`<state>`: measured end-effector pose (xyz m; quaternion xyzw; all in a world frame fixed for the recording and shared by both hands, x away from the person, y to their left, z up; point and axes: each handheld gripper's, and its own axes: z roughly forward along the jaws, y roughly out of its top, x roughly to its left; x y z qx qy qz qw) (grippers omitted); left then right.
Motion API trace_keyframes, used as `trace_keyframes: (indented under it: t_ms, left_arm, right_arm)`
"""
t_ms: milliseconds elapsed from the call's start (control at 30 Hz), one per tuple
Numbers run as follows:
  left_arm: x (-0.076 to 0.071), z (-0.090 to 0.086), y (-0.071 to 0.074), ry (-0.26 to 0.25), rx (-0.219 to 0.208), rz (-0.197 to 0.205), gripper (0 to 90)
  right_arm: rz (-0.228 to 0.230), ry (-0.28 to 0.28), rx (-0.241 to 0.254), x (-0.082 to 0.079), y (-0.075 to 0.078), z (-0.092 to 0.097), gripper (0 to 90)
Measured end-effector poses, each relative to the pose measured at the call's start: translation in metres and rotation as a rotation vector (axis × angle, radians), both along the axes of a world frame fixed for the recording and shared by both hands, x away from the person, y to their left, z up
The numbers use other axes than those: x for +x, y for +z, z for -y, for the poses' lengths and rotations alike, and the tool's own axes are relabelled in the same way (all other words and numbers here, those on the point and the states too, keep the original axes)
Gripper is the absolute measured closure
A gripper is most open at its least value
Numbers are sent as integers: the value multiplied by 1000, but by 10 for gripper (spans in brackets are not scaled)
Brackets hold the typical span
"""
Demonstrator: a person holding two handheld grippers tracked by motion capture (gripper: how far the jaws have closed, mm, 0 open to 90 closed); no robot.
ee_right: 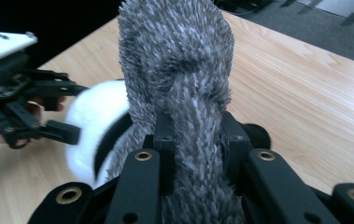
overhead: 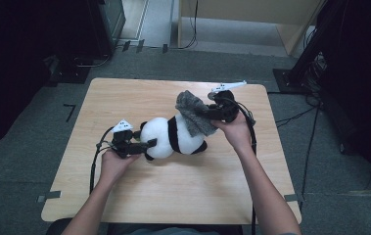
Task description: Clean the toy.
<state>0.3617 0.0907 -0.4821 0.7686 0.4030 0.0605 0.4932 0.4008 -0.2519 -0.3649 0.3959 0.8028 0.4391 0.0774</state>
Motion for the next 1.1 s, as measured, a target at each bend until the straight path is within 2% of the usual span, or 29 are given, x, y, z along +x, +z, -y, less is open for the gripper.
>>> trace_keyframes:
  t_ms: [267,400,600,767,967,1100]
  left_arm:
    - [0,0,0,0,-1,2,242]
    - [0,0,0,0,2,1,241]
    - [-1,1,1,3,9,6,241]
    - [-1,0,1,1,8,5,240]
    - [-2,2,2,13,17,9,237]
    - [-3,2,2,15,18,9,238]
  right_arm:
    - [30,77,29,-19,14,-25,746]
    - [22,124,53,-25,12,-42,745]
    - [-8,176,54,-30,-10,-77,745]
    - [-16,198,-5,-30,-29,-101,745]
    - [12,171,-68,-29,-44,-105,741]
    - [11,166,-48,-30,-49,-99,754]
